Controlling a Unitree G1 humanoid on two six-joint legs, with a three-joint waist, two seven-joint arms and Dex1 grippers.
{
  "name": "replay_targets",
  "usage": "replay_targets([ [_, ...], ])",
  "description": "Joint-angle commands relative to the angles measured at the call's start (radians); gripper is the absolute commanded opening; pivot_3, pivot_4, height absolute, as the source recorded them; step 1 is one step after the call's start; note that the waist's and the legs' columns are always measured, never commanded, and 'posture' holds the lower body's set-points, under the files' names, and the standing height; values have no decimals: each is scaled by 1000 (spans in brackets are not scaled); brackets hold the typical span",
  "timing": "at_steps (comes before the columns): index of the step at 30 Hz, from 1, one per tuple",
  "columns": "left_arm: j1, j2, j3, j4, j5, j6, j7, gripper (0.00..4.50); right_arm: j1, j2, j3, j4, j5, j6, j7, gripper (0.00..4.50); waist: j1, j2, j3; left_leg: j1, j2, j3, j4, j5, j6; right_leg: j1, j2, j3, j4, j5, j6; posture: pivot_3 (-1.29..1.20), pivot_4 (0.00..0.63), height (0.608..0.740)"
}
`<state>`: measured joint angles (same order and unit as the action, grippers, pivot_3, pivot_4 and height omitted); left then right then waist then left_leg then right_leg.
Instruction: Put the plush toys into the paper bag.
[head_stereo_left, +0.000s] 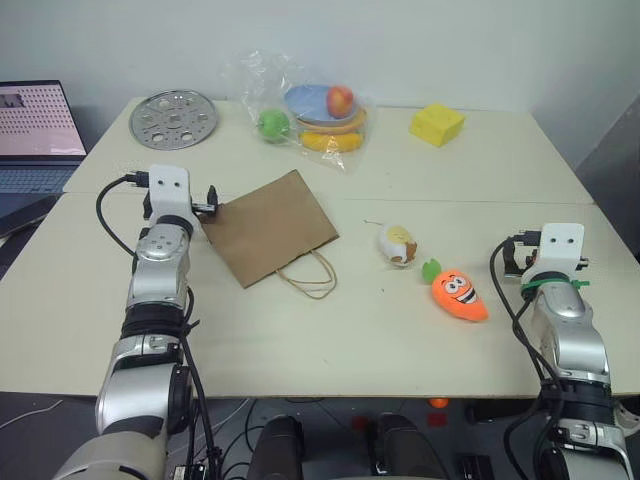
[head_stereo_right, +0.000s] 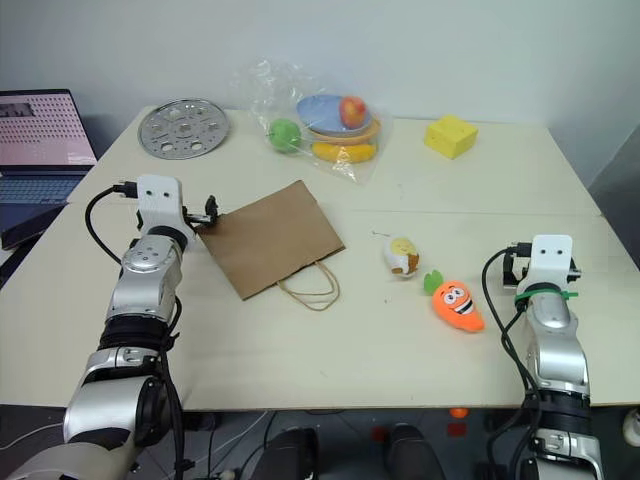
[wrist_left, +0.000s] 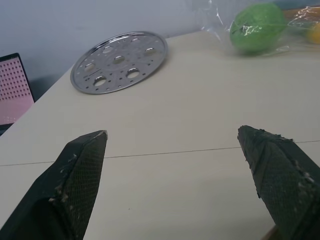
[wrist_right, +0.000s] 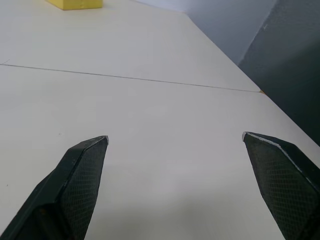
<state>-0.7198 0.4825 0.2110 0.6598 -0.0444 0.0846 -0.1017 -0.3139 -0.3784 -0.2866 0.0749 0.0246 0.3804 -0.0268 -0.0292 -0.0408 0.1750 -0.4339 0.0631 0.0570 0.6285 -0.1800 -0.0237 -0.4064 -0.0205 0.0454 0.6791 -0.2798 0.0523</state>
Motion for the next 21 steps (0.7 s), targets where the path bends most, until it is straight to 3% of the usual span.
replay_targets([
  [1, -1, 4, 17, -65, -16, 2, -2, 4476, -33, -21, -16, -4, 2, -18, 4, 4500, 0, 0, 0, 0, 0, 0, 0, 0, 0, 0, 0, 0, 0, 0, 0, 0, 150, 740],
  [10, 51, 11, 13, -171, -28, 29, -30, 4476, -27, -67, -30, 15, 11, -32, 49, 4500, 0, 0, 0, 0, 0, 0, 0, 0, 0, 0, 0, 0, 0, 0, 0, 0, 150, 740],
  [17, 54, 57, 38, -195, -41, 53, -64, 4476, -87, -114, 29, -90, 55, -15, 198, 4500, -3, 1, 0, 0, 0, 0, 0, 0, 0, 0, 0, 1, 0, 0, 0, 0, 150, 740],
  [21, 59, 43, 28, -222, -30, 71, -52, 4476, -399, -257, 225, -187, -8, -101, 433, 4500, -15, 8, 5, 0, 0, 3, 1, 0, 0, -2, 0, 4, 1, 0, 0, 0, 150, 740],
])
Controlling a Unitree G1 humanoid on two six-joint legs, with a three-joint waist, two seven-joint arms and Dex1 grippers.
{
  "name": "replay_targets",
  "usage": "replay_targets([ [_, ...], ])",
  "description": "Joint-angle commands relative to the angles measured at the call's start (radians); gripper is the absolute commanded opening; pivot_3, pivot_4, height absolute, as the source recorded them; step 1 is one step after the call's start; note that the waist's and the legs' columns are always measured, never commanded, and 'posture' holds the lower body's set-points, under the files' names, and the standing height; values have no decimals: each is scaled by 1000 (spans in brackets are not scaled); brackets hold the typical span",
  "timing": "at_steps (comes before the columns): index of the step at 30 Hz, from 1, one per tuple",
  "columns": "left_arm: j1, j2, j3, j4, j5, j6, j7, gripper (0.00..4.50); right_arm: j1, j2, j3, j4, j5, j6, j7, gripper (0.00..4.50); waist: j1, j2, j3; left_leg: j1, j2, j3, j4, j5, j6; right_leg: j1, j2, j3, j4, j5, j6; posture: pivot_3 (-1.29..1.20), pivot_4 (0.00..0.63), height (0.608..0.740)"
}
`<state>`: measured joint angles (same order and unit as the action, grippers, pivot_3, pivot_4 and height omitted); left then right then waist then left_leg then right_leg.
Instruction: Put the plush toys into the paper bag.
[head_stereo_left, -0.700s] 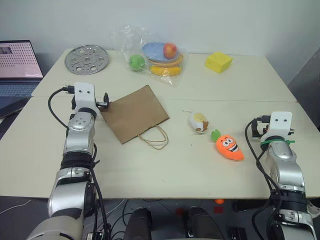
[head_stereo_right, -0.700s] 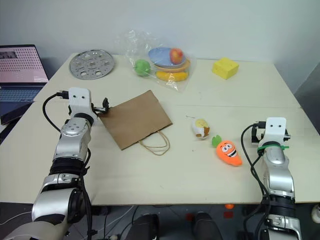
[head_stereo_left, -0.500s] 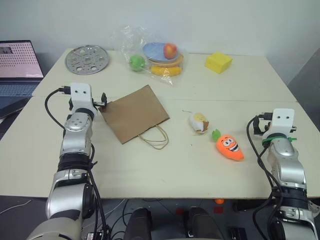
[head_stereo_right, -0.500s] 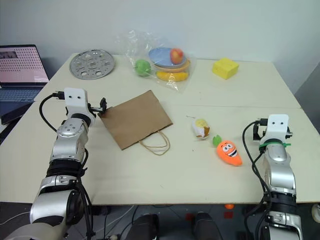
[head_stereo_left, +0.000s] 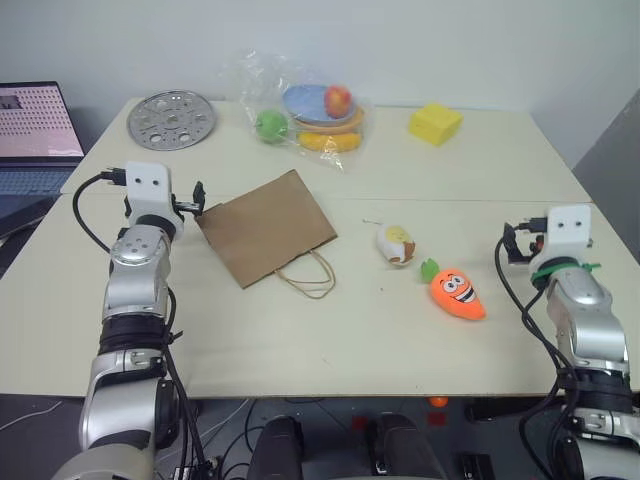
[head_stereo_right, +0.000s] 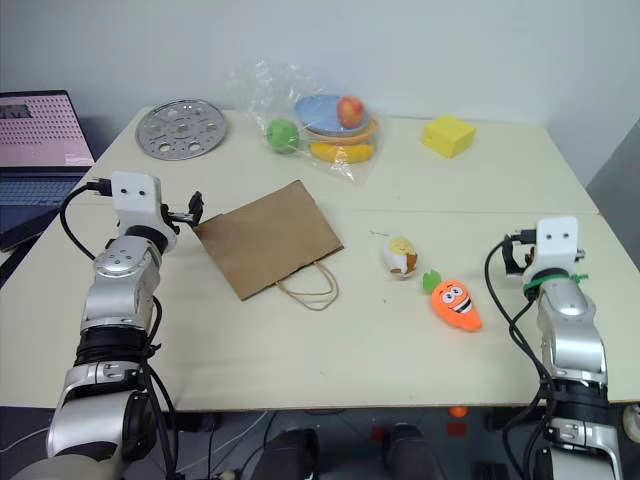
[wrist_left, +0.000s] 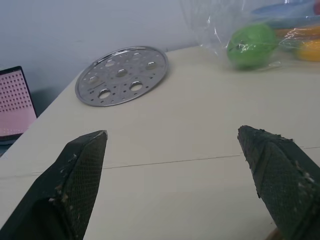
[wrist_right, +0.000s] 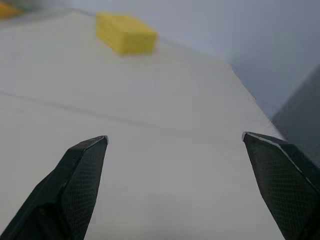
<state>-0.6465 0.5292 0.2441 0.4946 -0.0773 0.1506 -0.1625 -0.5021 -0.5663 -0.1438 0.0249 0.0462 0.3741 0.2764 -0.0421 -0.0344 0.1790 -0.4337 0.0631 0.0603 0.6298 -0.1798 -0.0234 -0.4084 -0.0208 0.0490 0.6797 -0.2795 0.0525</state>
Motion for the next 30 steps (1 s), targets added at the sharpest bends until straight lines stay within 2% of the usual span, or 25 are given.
replay_targets([
  [1, -22, -15, -12, -62, 3, 12, 12, 4476, -333, -70, 108, -126, -27, -109, 155, 4500, -5, 2, 2, 0, 0, 0, 0, 0, 0, -1, 0, 1, 0, 1, 0, 0, 150, 740],
  [3, -40, -31, -24, -63, 5, 18, 7, 4476, -501, -44, 121, -82, -17, -107, 157, 4500, -3, 3, 2, 0, 1, -2, 0, 0, 0, -2, 2, -1, 1, 2, 0, 0, 150, 740],
  [4, -44, -34, -26, -62, 6, 20, 5, 4476, -534, -37, 122, -67, -15, -106, 158, 4500, 3, 0, 0, 0, 1, -4, -1, 0, 0, -2, 3, -3, 1, 2, 0, 0, 150, 740],
  [6, -59, -40, -37, -33, 13, 14, 3, 4476, -642, -31, 161, -16, -50, -182, 178, 4500, 18, -12, -7, 0, 3, -7, -4, 0, 0, -1, 5, -7, 1, 0, -3, 0, 150, 740],
  [9, -96, -38, -44, 25, 16, -1, -5, 4476, -857, -5, 230, 110, -130, -345, 176, 4500, 22, -9, -5, -1, 2, -6, -4, -3, -4, -1, 2, -6, 0, -1, -4, 0, 150, 740],
  [11, -116, -39, -52, 42, 19, -9, -17, 4476, -1014, 24, 257, 224, -173, -471, 157, 4500, 18, -3, -2, -9, -1, 1, -1, -3, -4, -10, -2, -2, 0, 0, -3, 0, 150, 740],
  [13, -129, -34, -56, 63, 23, -19, -26, 4476, -1100, 55, 260, 302, -185, -550, 136, 4500, 18, -3, -2, -19, 0, 0, 1, -2, -4, -19, -2, -3, 0, 3, 2, 0, 150, 740],
  [15, -135, -34, -57, 73, 24, -23, -28, 4476, -1116, 70, 255, 340, -188, -599, 124, 4500, 20, -7, -4, -19, 0, -1, 0, -2, -5, -19, -2, -6, 0, 3, 1, 0, 150, 740],
  [20, -154, -26, -57, 97, 25, -40, -35, 4476, -1089, 57, 263, 373, -211, -664, 138, 4500, 22, -10, -6, -18, 0, -1, 0, -4, -6, -16, -3, -7, -2, 3, 0, 0, 150, 740],
  [22, -157, -20, -56, 105, 27, -47, -36, 4476, -1046, -4, 325, 364, -310, -730, 167, 4500, 24, -9, -5, -18, 0, -1, 1, -3, -5, -16, -3, -7, -1, 3, 0, 0, 150, 740],
  [24, -143, -8, -56, 87, 25, -42, -49, 4476, -913, -1, 271, 290, -225, -621, 194, 4500, 24, -10, -6, -17, 0, -1, 2, -2, -5, -16, -3, -7, 0, 3, 1, 0, 150, 740],
  [26, -106, 23, -78, 2, 7, -25, -146, 4476, -716, -22, 162, 179, -133, -461, 190, 4500, 26, -12, -7, -15, 1, -2, 1, -2, -5, -13, -2, -7, 0, 3, 1, 0, 150, 740],
  [28, -69, 63, -81, -122, -64, 14, -300, 4476, -508, -69, 76, 33, -91, -340, 211, 4500, 37, -13, -7, -15, 2, -3, 1, -2, -6, -12, -2, -8, 0, 3, 0, 0, 150, 740],
  [30, -29, 147, -106, -293, -167, 81, -525, 4476, -282, -116, -35, -147, -47, -196, 237, 4500, 44, -9, -5, -16, 2, -2, 1, -1, -6, -14, -3, -7, 1, 3, 0, 0, 150, 740],
])
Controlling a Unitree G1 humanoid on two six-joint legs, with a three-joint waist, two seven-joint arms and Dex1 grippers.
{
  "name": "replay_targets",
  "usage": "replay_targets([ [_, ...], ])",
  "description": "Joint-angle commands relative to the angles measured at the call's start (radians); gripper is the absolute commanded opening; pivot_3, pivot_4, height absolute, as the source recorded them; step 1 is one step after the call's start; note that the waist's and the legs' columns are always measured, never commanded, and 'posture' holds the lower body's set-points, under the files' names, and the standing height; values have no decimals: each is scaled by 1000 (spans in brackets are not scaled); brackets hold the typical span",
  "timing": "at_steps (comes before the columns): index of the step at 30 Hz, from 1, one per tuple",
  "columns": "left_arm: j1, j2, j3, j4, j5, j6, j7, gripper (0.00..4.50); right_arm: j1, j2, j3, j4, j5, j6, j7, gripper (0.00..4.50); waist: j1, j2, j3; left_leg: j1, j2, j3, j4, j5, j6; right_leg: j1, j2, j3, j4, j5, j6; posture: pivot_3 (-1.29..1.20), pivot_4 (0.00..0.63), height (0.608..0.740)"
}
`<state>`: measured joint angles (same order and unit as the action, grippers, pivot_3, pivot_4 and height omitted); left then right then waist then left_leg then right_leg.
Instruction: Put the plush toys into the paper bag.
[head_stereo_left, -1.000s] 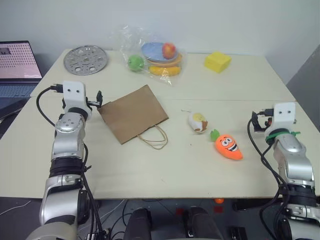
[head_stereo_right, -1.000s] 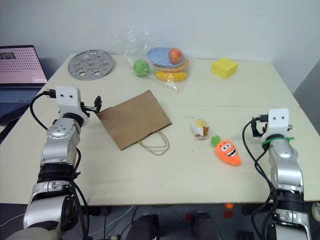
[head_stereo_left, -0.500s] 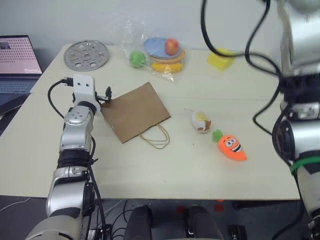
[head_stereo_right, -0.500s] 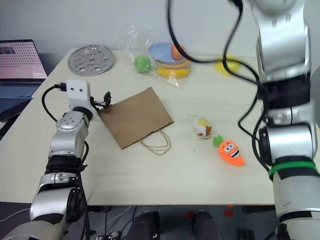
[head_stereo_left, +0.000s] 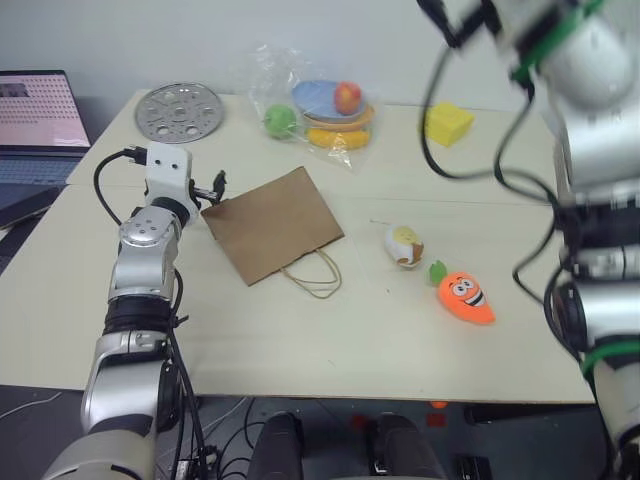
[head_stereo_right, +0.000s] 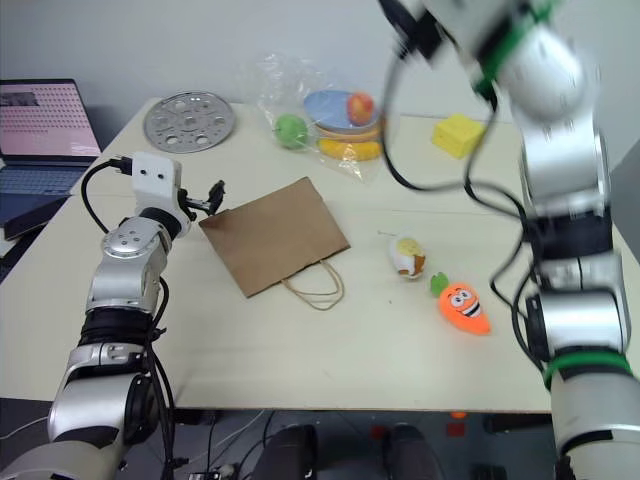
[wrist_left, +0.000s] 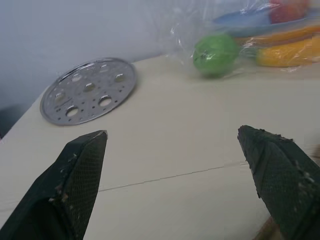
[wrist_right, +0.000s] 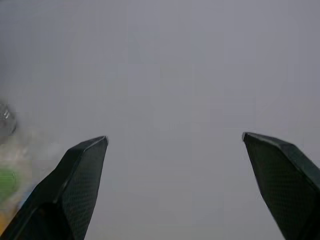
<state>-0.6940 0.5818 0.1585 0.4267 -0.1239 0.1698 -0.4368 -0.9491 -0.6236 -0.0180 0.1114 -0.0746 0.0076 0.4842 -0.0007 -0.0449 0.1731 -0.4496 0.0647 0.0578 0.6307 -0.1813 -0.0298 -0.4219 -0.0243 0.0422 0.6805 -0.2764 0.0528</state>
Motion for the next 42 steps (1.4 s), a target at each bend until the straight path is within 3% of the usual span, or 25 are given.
replay_targets([
  [1, 50, 154, -47, -305, -155, 87, -371, 4476, 273, -73, -224, -333, 114, 266, 45, 4500, 4, 3, 2, -2, 0, 0, -1, 0, 0, -2, 0, 0, 0, 0, 0, 0, 150, 740],
  [6, 170, 307, -128, -560, -273, 188, -663, 4476, 517, -86, -387, -595, 309, 581, 85, 4500, -9, 21, 3, 0, -2, 3, -2, 0, 0, -2, 1, 2, -1, -1, 0, 0, 150, 740],
  [9, 240, 368, -195, -669, -294, 197, -800, 4476, 654, -99, -462, -716, 499, 753, 175, 4500, -26, 18, 3, 13, 1, 1, -3, -1, 0, 9, 5, 1, -1, -3, -3, 0, 150, 740],
  [11, 257, 377, -239, -666, -259, 161, -839, 4476, 725, -109, -502, -781, 617, 840, 213, 4500, -28, 18, 3, 23, 2, -1, -3, -1, 0, 19, 5, 0, 0, -9, -13, 0, 150, 740],
  [12, 250, 362, -273, -638, -219, 122, -842, 4476, 760, -111, -523, -814, 679, 874, 229, 4500, -28, 18, 3, 24, 2, -1, -3, 0, 0, 19, 5, 1, 0, -12, -19, 0, 150, 740],
  [17, 179, 246, -404, -453, -28, -81, -800, 4476, 869, -132, -575, -940, 917, 1007, 208, 4500, -29, 16, 4, 24, 0, 0, -1, 4, 6, 18, 4, 3, -1, -5, -19, 0, 150, 740],
  [21, 93, 103, -443, -270, 64, -140, -694, 4476, 960, -134, -563, -1038, 1002, 1035, 132, 4500, -27, 11, 3, 22, -1, 1, 0, 5, 8, 18, 2, 4, -3, -1, -19, 0, 150, 740],
  [28, 36, 18, -433, -107, 108, -206, -651, 4476, 988, -108, -513, -1096, 1082, 1014, -39, 4500, -29, 11, 3, 18, -1, 0, 1, 6, 9, 16, 3, 4, -5, -2, -15, 0, 150, 740],
  [31, 29, 11, -431, -76, 117, -225, -653, 3945, 984, -116, -502, -1098, 1114, 1002, -90, 4500, -28, 11, 3, 17, -1, -1, -1, 5, 9, 16, 4, 3, -5, 0, -10, 0, 150, 740],
  [42, 2, -5, -422, -29, 112, -243, -679, 473, 999, -182, -480, -1085, 1183, 955, -166, 4500, -28, 11, 3, 16, -1, -2, -1, 4, 8, 16, 4, 2, -5, -2, -7, 0, 150, 740],
])
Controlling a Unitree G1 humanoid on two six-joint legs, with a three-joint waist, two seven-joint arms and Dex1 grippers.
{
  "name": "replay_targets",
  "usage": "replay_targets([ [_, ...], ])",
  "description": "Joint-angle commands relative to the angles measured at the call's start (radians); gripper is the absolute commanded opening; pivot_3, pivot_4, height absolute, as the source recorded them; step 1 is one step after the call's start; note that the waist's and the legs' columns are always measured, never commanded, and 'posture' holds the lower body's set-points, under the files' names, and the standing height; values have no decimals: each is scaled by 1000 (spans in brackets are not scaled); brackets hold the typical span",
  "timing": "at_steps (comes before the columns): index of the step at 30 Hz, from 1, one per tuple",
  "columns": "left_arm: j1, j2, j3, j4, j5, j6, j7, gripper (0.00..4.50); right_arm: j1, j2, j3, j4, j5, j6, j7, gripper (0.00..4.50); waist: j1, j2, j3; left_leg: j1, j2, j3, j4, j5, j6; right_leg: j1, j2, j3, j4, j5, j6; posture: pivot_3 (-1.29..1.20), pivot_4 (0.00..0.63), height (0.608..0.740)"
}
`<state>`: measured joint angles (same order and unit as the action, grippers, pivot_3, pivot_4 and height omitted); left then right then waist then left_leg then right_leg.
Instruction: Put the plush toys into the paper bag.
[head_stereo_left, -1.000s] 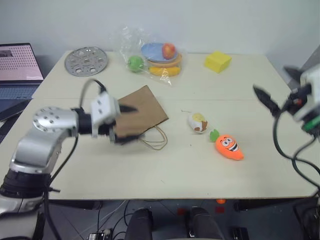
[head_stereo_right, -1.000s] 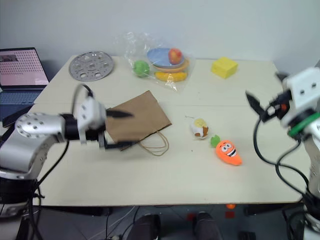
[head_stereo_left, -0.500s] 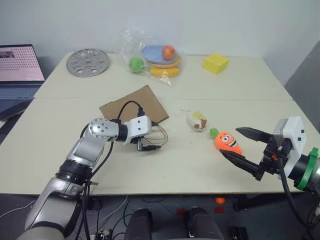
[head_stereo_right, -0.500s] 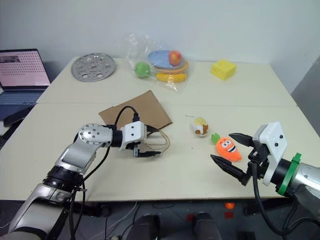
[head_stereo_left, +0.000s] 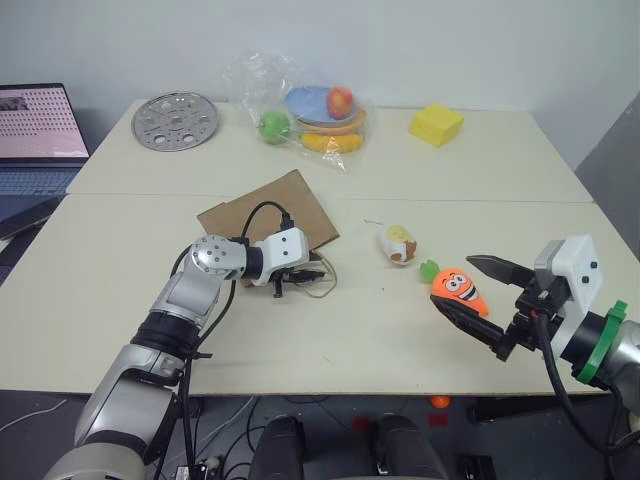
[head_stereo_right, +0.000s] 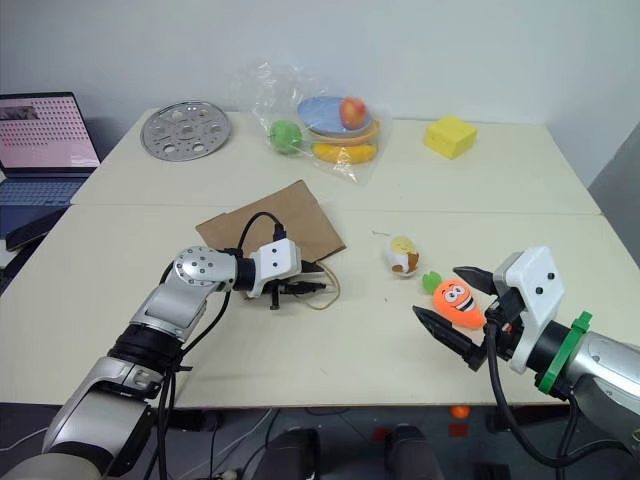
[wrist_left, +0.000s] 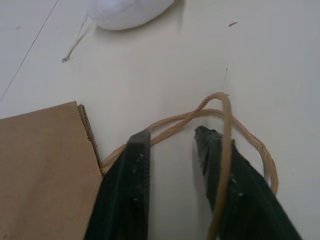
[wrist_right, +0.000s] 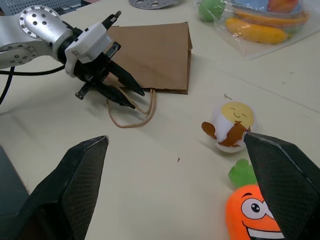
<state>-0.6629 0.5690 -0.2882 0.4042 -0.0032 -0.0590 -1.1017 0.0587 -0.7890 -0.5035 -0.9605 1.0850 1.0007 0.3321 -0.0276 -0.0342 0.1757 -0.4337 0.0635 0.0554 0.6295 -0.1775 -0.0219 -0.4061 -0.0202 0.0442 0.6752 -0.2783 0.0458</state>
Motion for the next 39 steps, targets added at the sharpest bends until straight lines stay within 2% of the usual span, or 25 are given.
replay_targets([
  [1, -32, 12, 28, -7, -13, -12, -22, 150, -11, -20, 13, -12, 24, -43, -18, 4500, -1, 0, 0, 0, 0, 0, 0, 0, 0, 0, 0, 0, 0, 0, 0, 0, 150, 740],
  [2, -37, 15, 33, -2, -13, -15, -23, 8, -16, -21, 28, -8, 19, -50, -20, 4500, -1, 0, 0, 0, 0, 0, 0, 0, 0, 0, 0, 0, 0, 0, 0, 0, 150, 740],
  [7, -63, 43, 92, -19, -70, 36, -52, 8, -106, 7, 196, 41, -78, -95, -33, 4500, -4, 0, 0, 0, 0, 0, 0, 0, 0, 0, 0, 0, 0, 1, -1, 0, 150, 740],
  [10, -95, 71, 154, -84, -180, 171, -124, 8, -216, 91, 350, 111, -173, -141, -54, 4500, -7, -1, 1, 0, 1, 0, 0, 0, 0, 0, 1, 0, 0, 0, -1, 0, 150, 740],
  [12, -117, 93, 180, -111, -219, 231, -154, 0, -268, 152, 434, 162, -233, -172, -54, 4138, -5, -1, 1, 0, 1, 0, 0, 0, 0, -1, 1, 0, 1, 0, -1, 0, 150, 740],
  [14, -137, 104, 201, -128, -254, 280, -174, 0, -308, 196, 512, 210, -297, -204, -36, 3551, -3, -1, 1, 0, 1, 0, 0, 0, 0, -1, 1, 0, 1, 0, -2, 0, 150, 740],
  [18, -187, 104, 241, -141, -316, 345, -194, 0, -428, 324, 688, 392, -460, -303, 0, 2065, -2, -1, 1, -1, 0, 0, 0, 0, 0, -2, 2, -1, 1, -1, -2, 0, 150, 740],
  [22, -176, 107, 233, -144, -290, 321, -172, 0, -487, 399, 744, 513, -552, -385, 48, 553, -1, -1, 1, -1, 0, 0, 0, 0, 0, -2, 2, -1, 2, -1, -2, 0, 150, 740],
  [24, -152, 112, 233, -170, -295, 328, -170, 0, -501, 417, 747, 532, -570, -395, 66, 36, -1, -1, 1, -1, 0, 0, 0, 0, 0, -2, 2, -1, 2, -1, -2, 0, 150, 740],
  [30, -121, 111, 256, -233, -327, 373, -146, 0, -582, 489, 805, 671, -678, -395, 71, 36, -2, -1, 1, 0, 1, 0, 0, 0, 0, -3, 2, -1, 5, -1, -2, 0, 150, 740],
  [36, -137, 95, 280, -301, -389, 458, -113, 0, -686, 646, 853, 924, -790, -486, 80, 36, -5, -1, 1, 0, 2, 0, 0, 0, 0, -4, 3, -1, 5, -1, -2, 0, 150, 740],
  [39, -135, 94, 284, -329, -401, 475, -99, 0, -728, 746, 836, 1104, -809, -537, 79, 36, -5, -1, 1, -1, 2, 0, 0, 0, 0, -4, 3, -1, 5, -1, -2, 0, 150, 740],
])
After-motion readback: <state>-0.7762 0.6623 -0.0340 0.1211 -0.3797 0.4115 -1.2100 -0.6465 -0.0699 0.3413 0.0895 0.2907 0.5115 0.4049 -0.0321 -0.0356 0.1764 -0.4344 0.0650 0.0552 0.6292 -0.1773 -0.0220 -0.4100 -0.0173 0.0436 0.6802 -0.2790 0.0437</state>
